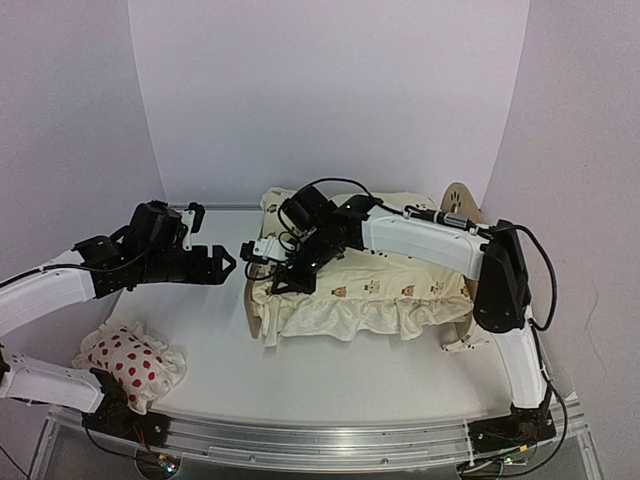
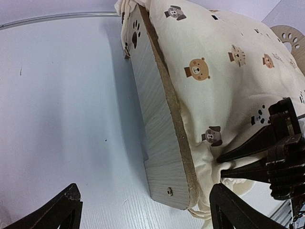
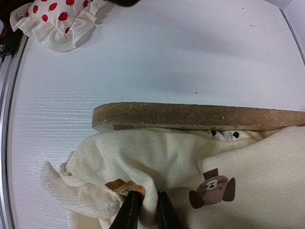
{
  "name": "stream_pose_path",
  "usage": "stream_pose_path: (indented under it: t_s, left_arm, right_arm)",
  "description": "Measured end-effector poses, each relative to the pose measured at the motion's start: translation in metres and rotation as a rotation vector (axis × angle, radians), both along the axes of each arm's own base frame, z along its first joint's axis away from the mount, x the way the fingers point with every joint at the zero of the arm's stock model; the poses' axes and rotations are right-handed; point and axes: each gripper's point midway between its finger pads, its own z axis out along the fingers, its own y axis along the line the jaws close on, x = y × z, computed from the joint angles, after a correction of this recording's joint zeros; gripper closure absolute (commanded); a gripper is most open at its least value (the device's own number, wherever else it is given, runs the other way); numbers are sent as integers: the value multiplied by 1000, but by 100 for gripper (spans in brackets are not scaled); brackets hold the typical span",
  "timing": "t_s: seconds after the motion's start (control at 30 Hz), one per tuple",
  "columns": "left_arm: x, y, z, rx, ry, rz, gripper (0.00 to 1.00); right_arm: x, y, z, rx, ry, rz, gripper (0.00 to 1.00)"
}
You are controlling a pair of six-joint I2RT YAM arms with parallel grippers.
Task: Set up the pet bed
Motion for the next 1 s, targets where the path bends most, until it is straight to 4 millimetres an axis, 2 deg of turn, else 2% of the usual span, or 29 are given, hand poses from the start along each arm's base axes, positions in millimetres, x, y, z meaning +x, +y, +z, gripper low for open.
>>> stream_pose_path:
  t_s: [0.07, 0.37, 0.53, 0.83, 1.0]
  left_arm:
    - [0, 0, 1, -2, -2, -1, 8]
    - [-4, -4, 10, -38, -18, -23, 10]
    - [-5, -10, 14, -60, -31, -57, 13]
    - [-10, -24, 16, -77, -66, -166, 17]
    - [-9, -35, 19, -91, -99, -223, 26]
  right_arm:
    - [1, 0, -2, -4, -4, -4, 100]
    - [16, -3, -12, -24, -57, -78, 100]
    - [28, -7, -5, -19, -129, -166, 100]
    - [62, -25, 8, -7, -309, -364, 100]
    - [71, -36, 19, 7, -365, -433, 100]
